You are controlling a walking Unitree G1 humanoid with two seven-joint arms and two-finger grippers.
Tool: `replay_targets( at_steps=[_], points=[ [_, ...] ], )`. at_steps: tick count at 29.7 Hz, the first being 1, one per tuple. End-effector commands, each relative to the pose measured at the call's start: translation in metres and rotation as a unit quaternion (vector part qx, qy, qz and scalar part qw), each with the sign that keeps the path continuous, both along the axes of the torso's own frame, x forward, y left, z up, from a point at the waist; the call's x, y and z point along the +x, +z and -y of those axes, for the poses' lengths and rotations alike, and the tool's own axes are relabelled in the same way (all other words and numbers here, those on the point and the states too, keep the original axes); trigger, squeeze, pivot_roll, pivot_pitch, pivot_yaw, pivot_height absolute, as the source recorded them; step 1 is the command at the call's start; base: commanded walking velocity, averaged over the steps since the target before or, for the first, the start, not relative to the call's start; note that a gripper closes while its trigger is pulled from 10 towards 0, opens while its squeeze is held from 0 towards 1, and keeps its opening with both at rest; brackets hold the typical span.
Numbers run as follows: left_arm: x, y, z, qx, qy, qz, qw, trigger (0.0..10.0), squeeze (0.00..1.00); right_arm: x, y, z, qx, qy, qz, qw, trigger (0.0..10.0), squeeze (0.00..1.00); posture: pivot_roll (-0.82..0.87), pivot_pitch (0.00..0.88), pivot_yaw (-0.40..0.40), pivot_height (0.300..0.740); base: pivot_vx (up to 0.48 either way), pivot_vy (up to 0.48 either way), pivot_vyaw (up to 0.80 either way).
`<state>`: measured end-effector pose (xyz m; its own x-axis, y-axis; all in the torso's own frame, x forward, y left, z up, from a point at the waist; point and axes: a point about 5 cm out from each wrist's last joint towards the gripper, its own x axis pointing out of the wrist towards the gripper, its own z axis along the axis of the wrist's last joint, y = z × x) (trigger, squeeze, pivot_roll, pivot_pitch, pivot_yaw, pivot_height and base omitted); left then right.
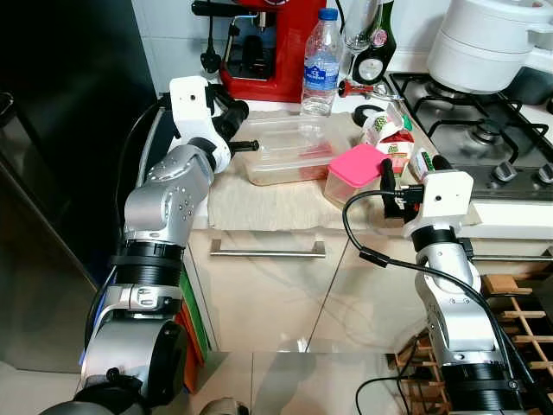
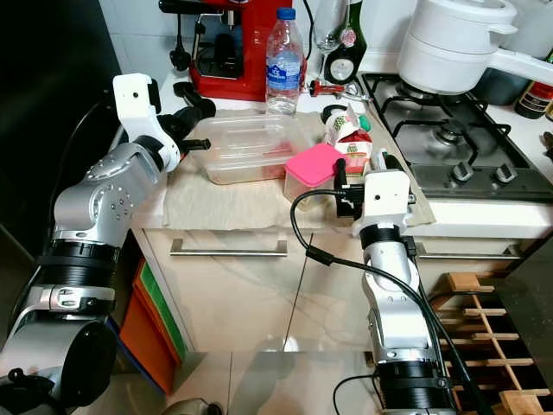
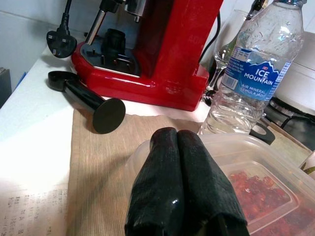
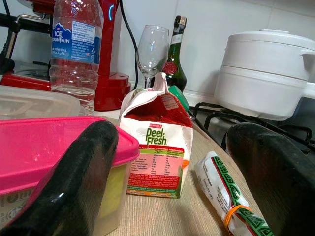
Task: Restocking fridge
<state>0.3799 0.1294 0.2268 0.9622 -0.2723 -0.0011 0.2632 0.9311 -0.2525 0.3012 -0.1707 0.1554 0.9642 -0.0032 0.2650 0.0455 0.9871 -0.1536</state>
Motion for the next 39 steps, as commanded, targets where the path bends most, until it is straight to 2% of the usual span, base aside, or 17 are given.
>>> replay_targets(
  at_steps=[1,39],
  points=[
    [0.0017,0.0107,0.0008,0.004,-0.001,0.012,1.0,3.7,0.0,0.0014,0.0057,0.0024,0.002,-0.005,0.008,1.0,10.0,0.0,0.11,0.0,-0.001,0.74,0.0,0.0,0.0],
    [0.0012,0.008,0.0003,0.004,-0.001,0.011,1.0,3.7,0.0,0.0008,0.0032,0.002,0.003,-0.005,0.006,1.0,10.0,0.0,0.11,0.0,-0.002,0.74,0.0,0.0,0.0]
  ],
)
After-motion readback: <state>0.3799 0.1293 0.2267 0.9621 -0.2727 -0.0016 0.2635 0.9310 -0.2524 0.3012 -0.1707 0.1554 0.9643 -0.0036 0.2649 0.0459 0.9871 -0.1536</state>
